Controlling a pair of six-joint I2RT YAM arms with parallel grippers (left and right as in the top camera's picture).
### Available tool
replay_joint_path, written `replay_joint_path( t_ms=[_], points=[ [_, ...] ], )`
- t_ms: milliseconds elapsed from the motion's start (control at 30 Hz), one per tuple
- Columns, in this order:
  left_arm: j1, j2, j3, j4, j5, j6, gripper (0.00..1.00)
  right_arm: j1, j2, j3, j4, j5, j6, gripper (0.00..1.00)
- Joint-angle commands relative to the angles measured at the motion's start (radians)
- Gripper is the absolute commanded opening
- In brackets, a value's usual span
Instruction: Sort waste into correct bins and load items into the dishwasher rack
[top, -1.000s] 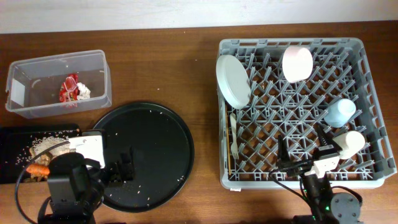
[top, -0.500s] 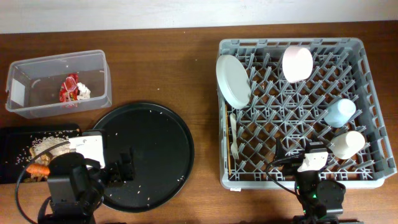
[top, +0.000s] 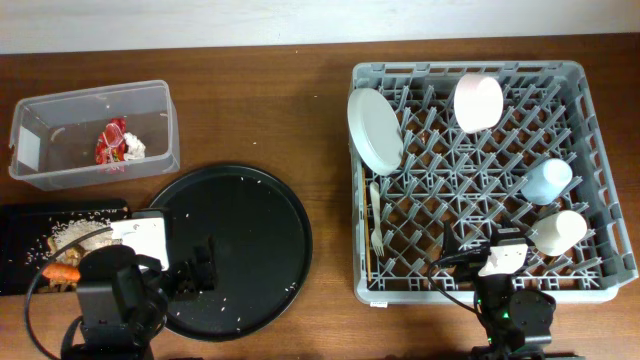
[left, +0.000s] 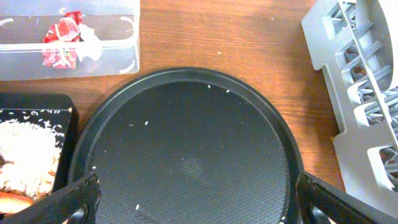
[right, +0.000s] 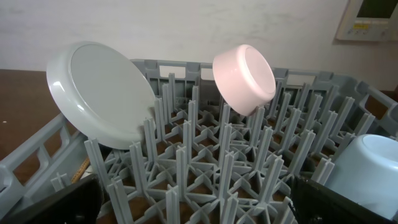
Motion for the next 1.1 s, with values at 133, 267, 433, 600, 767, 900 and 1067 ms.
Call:
replay_joint_path(
  t_ms=[133, 267, 433, 600, 767, 900, 1067],
  points=[
    [0.002, -0.195, -0.141, 0.014, -0.019, 0.020, 0.99, 0.008, -0.011, -0.011, 0.004, 0.013, 0.007, 0.99],
    [0.002, -0.457, -0.465, 0.316, -0.019, 0.019, 0.99, 0.008, -0.011, -0.011, 0.004, 0.013, 0.007, 0.99],
    [0.000, -0.599, -0.760, 0.787, -0.066, 0.020, 0.99, 0.008, -0.011, -0.011, 0.004, 0.013, 0.007, 0.99],
    [-0.004, -0.599, -0.867, 0.879, -0.082, 0.019, 0.99, 0.008, -0.011, -0.011, 0.004, 0.013, 0.007, 0.99],
    [-0.004, -0.597, -0.867, 0.881, -0.083, 0.019, 0.99, 0.008, -0.011, -0.011, 0.004, 0.013, 0.007, 0.99],
    [-0.004, -0.597, -0.867, 0.881, -0.083, 0.019, 0.99, 0.008, -0.011, -0.011, 0.004, 0.013, 0.007, 0.99],
    [-0.004, -0.597, -0.867, 0.881, -0.083, 0.019, 0.99, 0.008, -0.011, -0.011, 0.004, 0.013, 0.007, 0.99]
  ],
)
